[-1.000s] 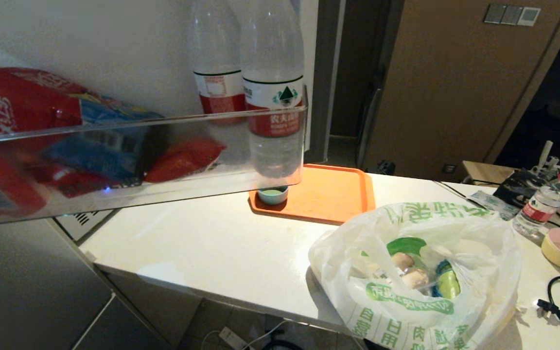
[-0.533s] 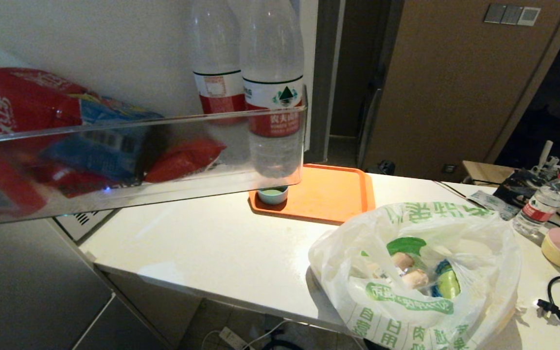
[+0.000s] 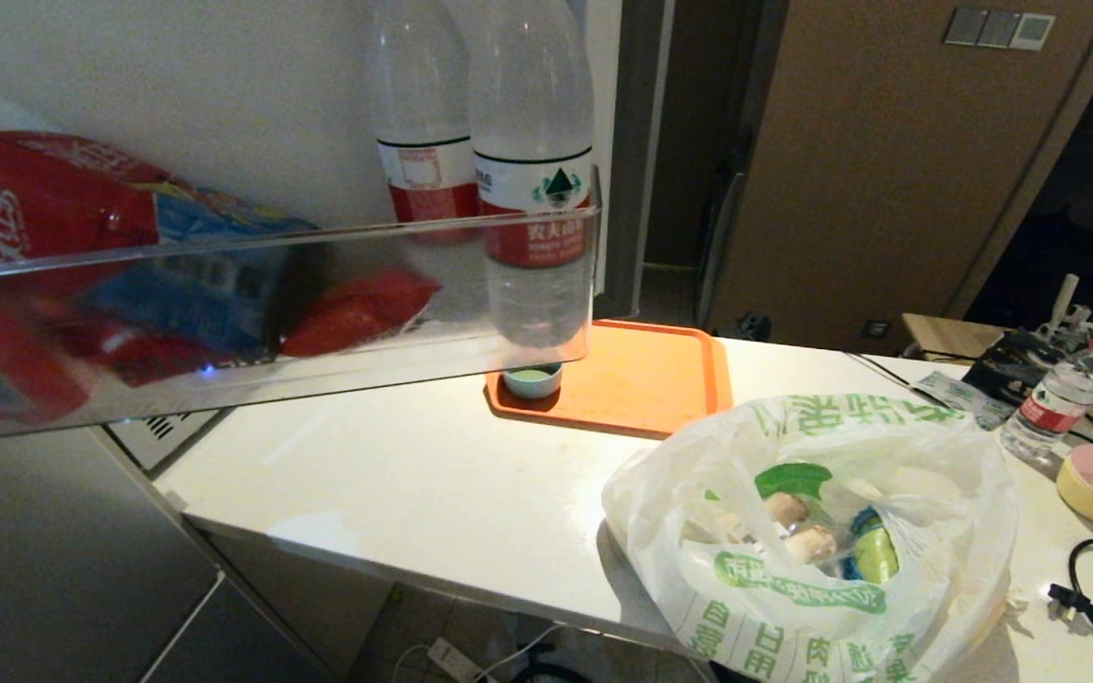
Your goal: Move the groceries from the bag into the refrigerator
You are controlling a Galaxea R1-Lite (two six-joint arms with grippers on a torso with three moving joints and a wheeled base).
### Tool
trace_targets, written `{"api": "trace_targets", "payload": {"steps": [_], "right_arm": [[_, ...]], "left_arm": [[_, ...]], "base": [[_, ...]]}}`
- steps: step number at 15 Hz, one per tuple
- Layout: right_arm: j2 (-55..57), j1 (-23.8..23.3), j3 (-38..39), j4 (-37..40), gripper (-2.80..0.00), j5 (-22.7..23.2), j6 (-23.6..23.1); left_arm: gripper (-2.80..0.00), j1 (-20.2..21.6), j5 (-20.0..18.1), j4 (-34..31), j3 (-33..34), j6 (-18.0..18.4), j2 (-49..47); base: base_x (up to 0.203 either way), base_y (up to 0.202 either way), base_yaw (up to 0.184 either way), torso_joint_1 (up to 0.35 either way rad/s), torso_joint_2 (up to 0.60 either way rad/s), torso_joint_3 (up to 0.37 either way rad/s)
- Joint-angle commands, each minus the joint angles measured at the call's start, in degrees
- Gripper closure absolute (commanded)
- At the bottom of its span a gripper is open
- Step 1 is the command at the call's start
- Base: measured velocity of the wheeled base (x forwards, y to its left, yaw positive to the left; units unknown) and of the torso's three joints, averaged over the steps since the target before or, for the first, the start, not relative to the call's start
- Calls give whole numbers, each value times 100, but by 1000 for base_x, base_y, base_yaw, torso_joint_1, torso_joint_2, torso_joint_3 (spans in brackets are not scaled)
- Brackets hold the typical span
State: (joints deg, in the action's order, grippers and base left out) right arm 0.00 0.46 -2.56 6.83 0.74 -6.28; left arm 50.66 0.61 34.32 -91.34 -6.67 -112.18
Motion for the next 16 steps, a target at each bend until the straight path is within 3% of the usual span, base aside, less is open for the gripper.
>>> {"api": "trace_targets", "payload": {"steps": [1,16], "right_arm": [[0,6,1,3,0,5,-5],[0,6,1,3,0,5,-5]], "left_arm": [[-280,39,-7,22,139,-8,123],[-280,454,-26,48,392,11,317]], "base": [[0,0,0,0,0,0],[0,0,0,0,0,0]]}}
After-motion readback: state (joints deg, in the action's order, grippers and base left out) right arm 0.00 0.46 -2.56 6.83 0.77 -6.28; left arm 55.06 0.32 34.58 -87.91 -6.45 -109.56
